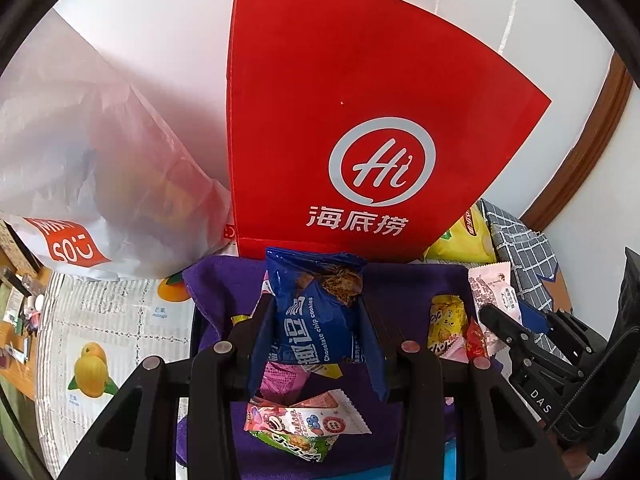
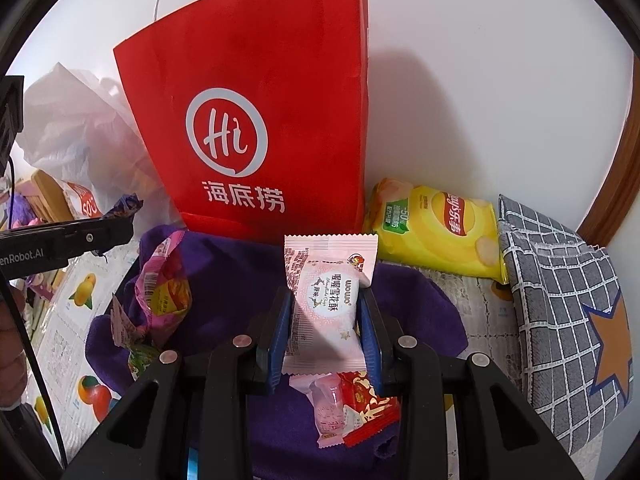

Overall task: Organize snacks
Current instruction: 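Carry the blue snack bag and pink pastry packet over the purple towel with both tools, then lower both packets onto the towel and open both tools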

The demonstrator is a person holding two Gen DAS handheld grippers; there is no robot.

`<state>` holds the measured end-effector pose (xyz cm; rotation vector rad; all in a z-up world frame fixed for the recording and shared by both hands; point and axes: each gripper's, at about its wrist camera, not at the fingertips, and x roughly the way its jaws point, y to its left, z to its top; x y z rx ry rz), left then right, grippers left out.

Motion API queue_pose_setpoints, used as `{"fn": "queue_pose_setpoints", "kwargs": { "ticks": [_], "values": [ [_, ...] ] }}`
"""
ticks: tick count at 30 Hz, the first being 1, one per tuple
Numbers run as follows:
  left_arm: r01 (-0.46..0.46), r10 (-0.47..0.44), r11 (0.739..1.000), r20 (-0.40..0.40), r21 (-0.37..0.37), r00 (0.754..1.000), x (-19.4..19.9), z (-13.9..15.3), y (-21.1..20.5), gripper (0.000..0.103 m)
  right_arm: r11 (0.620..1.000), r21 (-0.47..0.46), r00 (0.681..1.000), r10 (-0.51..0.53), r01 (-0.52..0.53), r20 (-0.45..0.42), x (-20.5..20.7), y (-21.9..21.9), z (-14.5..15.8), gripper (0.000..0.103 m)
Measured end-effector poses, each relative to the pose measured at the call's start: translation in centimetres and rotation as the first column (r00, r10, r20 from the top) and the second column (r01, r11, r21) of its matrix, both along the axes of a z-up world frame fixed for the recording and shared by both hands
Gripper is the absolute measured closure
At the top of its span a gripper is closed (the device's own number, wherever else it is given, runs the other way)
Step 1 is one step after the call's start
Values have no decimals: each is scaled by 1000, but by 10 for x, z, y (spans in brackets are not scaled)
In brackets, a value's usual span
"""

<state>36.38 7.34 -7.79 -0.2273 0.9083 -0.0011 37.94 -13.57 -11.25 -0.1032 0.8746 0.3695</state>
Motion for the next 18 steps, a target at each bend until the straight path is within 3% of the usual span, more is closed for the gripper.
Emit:
{"fn": "queue_pose_setpoints", "kwargs": {
  "ticks": [18],
  "values": [
    [18, -18, 1000, 21, 10, 1000, -4, 5, -3, 64, 999, -38, 999, 27, -25, 32, -5, -4, 7, 70]
  ]
}}
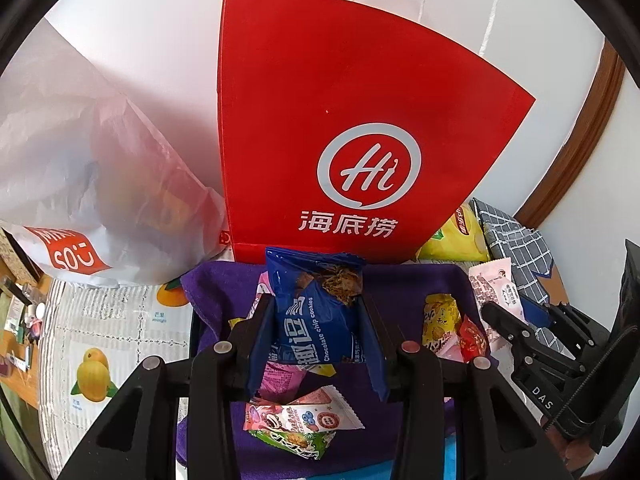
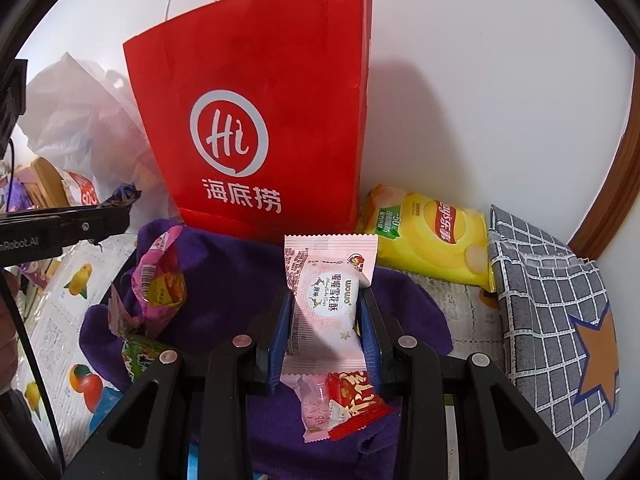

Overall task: Organize snacks
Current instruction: 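Lower both packets onto the towel and open both tools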

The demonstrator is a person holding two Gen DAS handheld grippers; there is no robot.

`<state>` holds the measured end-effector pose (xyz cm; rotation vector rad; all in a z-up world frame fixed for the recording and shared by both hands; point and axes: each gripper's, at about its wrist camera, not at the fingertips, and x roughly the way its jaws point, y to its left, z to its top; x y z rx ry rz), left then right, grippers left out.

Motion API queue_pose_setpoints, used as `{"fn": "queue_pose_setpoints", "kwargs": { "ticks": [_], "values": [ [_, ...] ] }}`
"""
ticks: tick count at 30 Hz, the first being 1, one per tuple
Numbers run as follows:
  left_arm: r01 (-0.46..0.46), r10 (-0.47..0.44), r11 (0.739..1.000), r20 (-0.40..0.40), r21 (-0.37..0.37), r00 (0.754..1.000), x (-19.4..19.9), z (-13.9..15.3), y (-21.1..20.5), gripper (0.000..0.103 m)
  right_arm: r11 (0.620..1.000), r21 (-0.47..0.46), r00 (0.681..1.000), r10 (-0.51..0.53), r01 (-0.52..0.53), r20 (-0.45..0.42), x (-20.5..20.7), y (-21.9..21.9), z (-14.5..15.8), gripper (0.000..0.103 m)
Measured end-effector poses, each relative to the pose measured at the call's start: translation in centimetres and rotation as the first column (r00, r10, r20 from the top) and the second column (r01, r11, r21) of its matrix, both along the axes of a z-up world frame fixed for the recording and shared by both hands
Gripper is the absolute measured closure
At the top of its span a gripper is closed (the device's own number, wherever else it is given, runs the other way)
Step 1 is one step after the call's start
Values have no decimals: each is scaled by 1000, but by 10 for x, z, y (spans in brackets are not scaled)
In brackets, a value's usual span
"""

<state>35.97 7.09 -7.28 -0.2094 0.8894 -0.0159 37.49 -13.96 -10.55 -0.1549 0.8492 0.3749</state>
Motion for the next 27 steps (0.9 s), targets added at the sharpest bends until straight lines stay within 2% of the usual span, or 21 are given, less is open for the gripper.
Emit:
{"fn": "queue_pose_setpoints", "kwargs": {
  "ticks": [4, 10, 17, 23, 27],
  "values": [
    [1, -1, 1000, -7, -2, 1000, 0, -1, 0, 64, 1000, -19, 1000, 19, -19, -14, 0, -2, -4, 70],
    [-8, 8, 1000, -20, -12, 1000, 3, -3, 4, 64, 997, -32, 993, 63, -67, -102, 5, -1, -21, 70],
    [-8, 7, 1000, -41, -14, 999, 7, -9, 6, 64, 987, -50, 976, 141, -151, -166, 1, 15, -42, 70],
    [15, -15, 1000, -53, -7, 998, 10, -11, 0, 64, 983, -66, 957, 151, -172, -249, 6, 24, -63, 70],
    [18, -18, 1000, -65, -3, 998, 11, -13, -3, 64, 980, -113, 953, 128, -163, -274, 9, 29, -75, 69]
  ]
}}
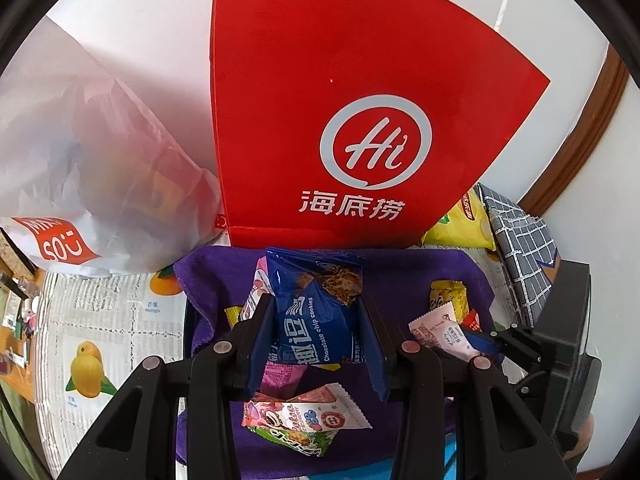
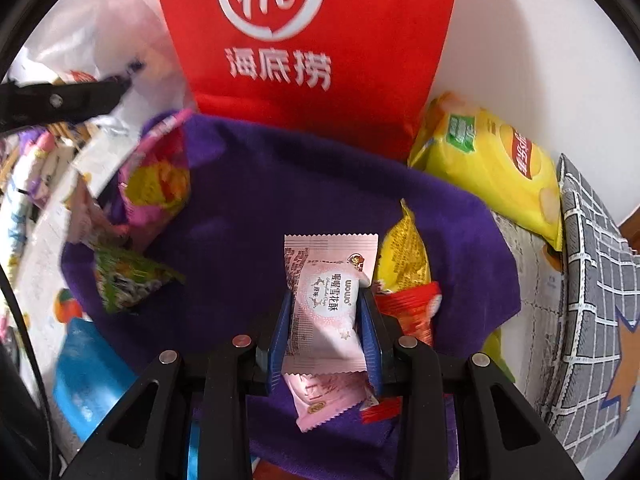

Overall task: Organize snacks
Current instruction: 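Lower both packets onto the towel and open both tools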

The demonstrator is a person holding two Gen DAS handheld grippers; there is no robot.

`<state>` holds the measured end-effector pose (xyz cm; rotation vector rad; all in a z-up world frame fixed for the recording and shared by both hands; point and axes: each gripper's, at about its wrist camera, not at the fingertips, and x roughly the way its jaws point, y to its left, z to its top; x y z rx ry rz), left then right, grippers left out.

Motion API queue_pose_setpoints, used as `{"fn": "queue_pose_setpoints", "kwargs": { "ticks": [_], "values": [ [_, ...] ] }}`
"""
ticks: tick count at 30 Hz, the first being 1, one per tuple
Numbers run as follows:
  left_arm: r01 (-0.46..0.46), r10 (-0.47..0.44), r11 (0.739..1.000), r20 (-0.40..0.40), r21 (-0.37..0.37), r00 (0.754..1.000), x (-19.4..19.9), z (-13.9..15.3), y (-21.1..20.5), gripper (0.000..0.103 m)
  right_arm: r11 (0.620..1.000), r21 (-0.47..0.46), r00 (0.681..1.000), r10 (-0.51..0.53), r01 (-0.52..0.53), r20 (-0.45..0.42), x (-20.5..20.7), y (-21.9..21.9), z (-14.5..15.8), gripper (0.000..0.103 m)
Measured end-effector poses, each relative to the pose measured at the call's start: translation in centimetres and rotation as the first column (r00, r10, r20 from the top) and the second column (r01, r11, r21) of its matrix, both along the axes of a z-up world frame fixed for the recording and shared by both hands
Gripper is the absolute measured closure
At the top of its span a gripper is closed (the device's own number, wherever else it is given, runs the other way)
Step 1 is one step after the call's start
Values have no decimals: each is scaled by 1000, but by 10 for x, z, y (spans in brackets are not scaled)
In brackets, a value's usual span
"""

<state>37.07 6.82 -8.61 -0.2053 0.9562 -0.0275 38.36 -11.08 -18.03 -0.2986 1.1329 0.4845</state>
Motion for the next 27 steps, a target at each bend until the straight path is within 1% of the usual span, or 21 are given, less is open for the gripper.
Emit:
{"fn": "queue_pose_setpoints", "kwargs": {
  "ticks": [6, 9, 10, 11, 13, 18, 20, 24, 27],
  "values": [
    [16, -16, 1000, -18, 11, 1000, 1, -5, -5, 64, 1000, -18, 1000, 18, -18, -2, -3, 4, -3, 68],
    [26, -25, 999, -37, 18, 999, 3, -9, -9, 64, 1000, -24, 1000, 20, -20, 8, -4, 7, -1, 65],
    [29, -28, 999, -41, 19, 999, 3, -10, -10, 64, 1000, -20, 1000, 21, -21, 13, -5, 8, 0, 61],
    [33, -32, 999, -46, 19, 998, 3, -12, -11, 64, 1000, -13, 1000, 22, -21, 23, -6, 7, 4, 55],
    [37, -36, 999, -59, 19, 998, 4, -15, -12, 64, 1000, 0, 999, 17, -17, 45, -8, 5, 11, 53],
    [57, -58, 998, -113, -10, 992, 8, -26, -17, 64, 998, 49, 995, -32, 28, 95, -10, -10, 34, 52],
    [67, -68, 998, -130, -14, 989, 10, -31, -20, 64, 997, 70, 992, -53, 45, 116, -10, -16, 44, 49],
    [98, -97, 995, -171, -5, 981, 12, -41, -32, 62, 993, 92, 986, -83, 70, 144, -13, -27, 57, 48],
    [127, -121, 992, -181, 19, 976, 12, -46, -43, 62, 992, 98, 983, -92, 77, 160, -14, -30, 66, 48]
  ]
}}
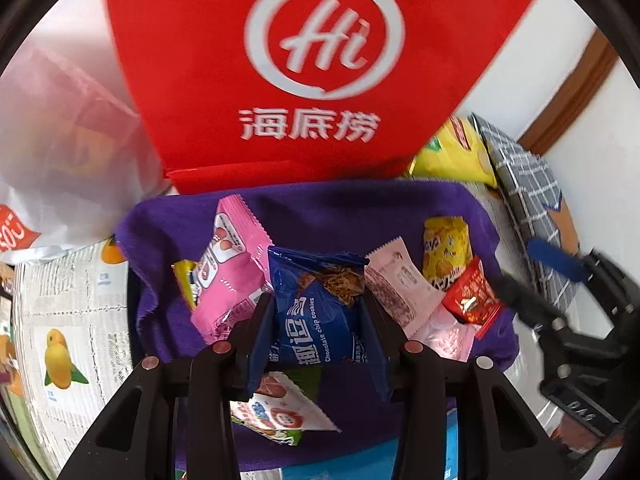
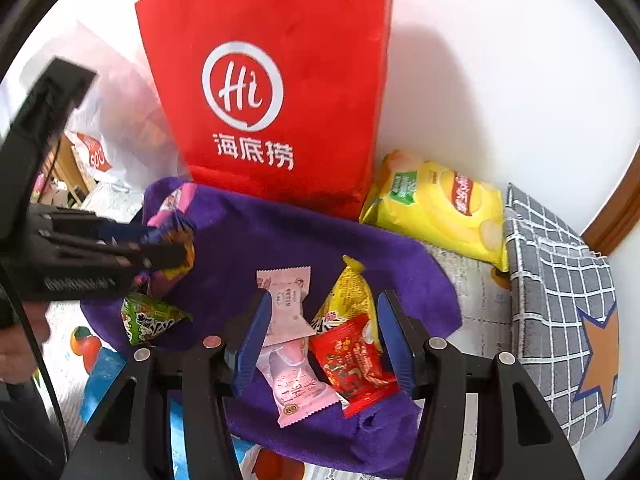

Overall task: Organize snacks
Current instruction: 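Lower both packets onto the towel and open both tools, then move both open tools back toward the packets beside the tissue pack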

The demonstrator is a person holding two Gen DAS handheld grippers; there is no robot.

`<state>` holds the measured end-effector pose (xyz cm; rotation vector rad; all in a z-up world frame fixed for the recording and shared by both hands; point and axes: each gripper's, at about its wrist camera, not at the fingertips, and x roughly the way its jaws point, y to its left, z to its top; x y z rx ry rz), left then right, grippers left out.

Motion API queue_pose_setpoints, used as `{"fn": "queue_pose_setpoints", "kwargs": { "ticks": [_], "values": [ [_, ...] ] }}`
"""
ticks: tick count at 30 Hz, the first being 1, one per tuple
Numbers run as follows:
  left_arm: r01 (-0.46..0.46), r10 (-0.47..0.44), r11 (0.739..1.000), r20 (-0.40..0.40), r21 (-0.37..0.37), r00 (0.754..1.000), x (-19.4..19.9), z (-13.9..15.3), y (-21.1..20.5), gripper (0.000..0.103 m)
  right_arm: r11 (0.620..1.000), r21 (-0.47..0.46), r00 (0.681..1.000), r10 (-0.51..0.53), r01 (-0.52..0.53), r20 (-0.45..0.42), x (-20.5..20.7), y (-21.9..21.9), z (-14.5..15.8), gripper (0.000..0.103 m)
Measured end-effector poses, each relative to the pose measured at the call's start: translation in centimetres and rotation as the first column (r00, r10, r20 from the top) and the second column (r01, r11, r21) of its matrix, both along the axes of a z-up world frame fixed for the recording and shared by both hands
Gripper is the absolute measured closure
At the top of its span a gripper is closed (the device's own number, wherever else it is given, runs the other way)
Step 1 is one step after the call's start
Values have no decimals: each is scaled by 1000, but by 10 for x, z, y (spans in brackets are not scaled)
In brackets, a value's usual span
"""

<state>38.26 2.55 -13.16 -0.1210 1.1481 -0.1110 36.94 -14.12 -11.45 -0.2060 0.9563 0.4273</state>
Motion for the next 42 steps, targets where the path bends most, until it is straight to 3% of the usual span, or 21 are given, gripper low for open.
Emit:
{"fn": "queue_pose_setpoints", "kwargs": {
  "ticks": [7, 13, 19, 30, 34, 42],
  "values": [
    [42, -41, 997, -17, 63, 999, 1, -9, -20, 62, 1000, 12, 1000, -13, 13, 13, 0, -8, 5, 48],
    [24, -23, 997, -14, 69, 1000, 4, -7, -18, 59, 1000, 22, 1000, -17, 17, 19, -2, -9, 7, 48],
    [-2, 3, 1000, -4, 30, 1000, 3, -1, -7, 52, 998, 54, 999, -35, 34, 20, -3, -9, 14, 42],
    [1, 2, 999, 94, -38, 996, -14, 32, 1, 38, 995, 73, 997, -71, 70, 5, -6, -8, 18, 39],
    [-4, 11, 998, 114, -61, 993, -18, 41, 3, 38, 994, 54, 995, -93, 92, 27, -10, -4, 25, 32],
    [1, 9, 998, 160, -60, 987, -29, 60, 4, 38, 988, 15, 984, -157, 156, 85, -27, 2, 42, 28]
  ]
}}
